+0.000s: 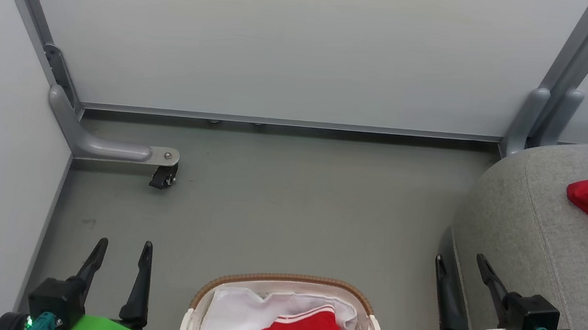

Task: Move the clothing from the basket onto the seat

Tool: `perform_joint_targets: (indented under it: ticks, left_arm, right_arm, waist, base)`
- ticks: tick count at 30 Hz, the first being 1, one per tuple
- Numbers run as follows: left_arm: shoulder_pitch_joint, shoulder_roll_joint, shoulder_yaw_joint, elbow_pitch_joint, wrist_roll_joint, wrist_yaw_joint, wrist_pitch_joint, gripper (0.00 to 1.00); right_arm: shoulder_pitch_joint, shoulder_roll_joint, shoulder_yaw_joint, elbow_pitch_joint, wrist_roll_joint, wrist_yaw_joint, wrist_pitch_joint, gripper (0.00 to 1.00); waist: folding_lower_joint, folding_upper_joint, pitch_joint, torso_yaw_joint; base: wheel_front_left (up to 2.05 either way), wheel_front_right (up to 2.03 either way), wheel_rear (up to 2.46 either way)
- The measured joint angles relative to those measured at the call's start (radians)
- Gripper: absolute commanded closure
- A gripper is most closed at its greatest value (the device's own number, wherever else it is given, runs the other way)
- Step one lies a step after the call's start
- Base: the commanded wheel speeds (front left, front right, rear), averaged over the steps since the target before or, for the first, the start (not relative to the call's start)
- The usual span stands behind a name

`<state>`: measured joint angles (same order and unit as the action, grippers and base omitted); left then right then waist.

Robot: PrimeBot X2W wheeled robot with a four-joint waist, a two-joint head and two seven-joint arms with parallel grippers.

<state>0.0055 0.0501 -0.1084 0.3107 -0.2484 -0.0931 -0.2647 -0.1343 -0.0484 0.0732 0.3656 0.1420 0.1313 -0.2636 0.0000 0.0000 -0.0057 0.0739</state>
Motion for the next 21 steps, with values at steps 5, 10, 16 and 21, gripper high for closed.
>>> perform_joint_targets:
  ticks: [5,10,16,21]
  left_arm:
    - [-0.015,0.0,-0.026,-0.001,-0.002,0.001,0.0,0.0]
    - [-0.069,0.0,-0.085,0.025,-0.003,-0.002,0.0,0.0]
    - [-0.171,-0.001,-0.18,0.136,-0.007,-0.003,0.0,0.0]
    - [-0.258,-0.002,-0.298,0.269,0.008,-0.015,0.0,0.0]
  right_arm:
    - [-0.01,0.0,-0.016,-0.006,-0.005,0.0,0.0,0.0]
    - [-0.054,0.0,-0.05,-0.022,-0.019,0.0,0.0,0.0]
    - [-0.125,0.0,-0.072,-0.043,-0.049,0.0,0.0,0.0]
    - [-0.175,-0.001,-0.062,-0.067,-0.058,0.0,0.0,0.0]
  waist:
    - [0.0,0.0,0.021,-0.013]
    - [0.0,0.0,0.066,-0.028]
    - [0.0,0.0,0.158,-0.054]
    - [0.0,0.0,0.25,-0.083]
  base:
    - [0.0,0.0,0.0]
    - [0.0,0.0,0.0]
    - [0.0,0.0,0.0]
    - [0.0,0.0,0.0]
